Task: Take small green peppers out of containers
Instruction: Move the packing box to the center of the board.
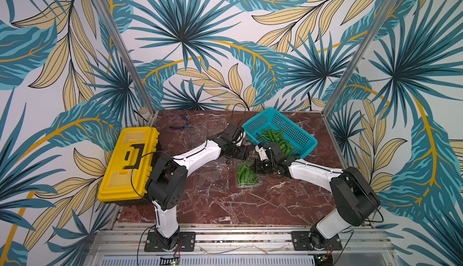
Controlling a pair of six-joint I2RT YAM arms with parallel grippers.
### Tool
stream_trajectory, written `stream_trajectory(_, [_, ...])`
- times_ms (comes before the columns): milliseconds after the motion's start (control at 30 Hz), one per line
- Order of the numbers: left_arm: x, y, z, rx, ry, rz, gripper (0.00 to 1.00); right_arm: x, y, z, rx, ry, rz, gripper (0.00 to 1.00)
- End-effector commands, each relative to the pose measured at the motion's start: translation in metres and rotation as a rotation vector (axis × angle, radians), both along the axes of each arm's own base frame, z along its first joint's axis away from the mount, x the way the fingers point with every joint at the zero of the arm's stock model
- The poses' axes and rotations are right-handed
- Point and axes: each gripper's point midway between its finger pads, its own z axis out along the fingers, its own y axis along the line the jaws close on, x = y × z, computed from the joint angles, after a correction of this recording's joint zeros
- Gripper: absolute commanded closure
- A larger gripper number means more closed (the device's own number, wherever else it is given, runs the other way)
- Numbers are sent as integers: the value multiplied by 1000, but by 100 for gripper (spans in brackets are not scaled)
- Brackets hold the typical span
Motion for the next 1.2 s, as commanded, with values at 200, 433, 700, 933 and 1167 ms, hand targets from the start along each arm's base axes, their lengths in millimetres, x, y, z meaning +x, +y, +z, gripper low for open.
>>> stream_trajectory(200, [-9,-10,35,34,-132,-87,37,41,23,6,158,28,-31,94])
stream_trajectory(433, [0,0,45,59,-172,-8,37,53,36,24,221,10,-20,64])
stream_trajectory(700, [4,10,52,95,-211,45,37,40,-4,40,88,-59,-127,59])
stream_trajectory(933, [5,-3,42,73,-171,29,37,32,-28,18,-25,-15,-205,66])
stream_trajectory(1167, [8,-21,25,69,-123,4,37,33,-23,-3,-26,40,-196,77])
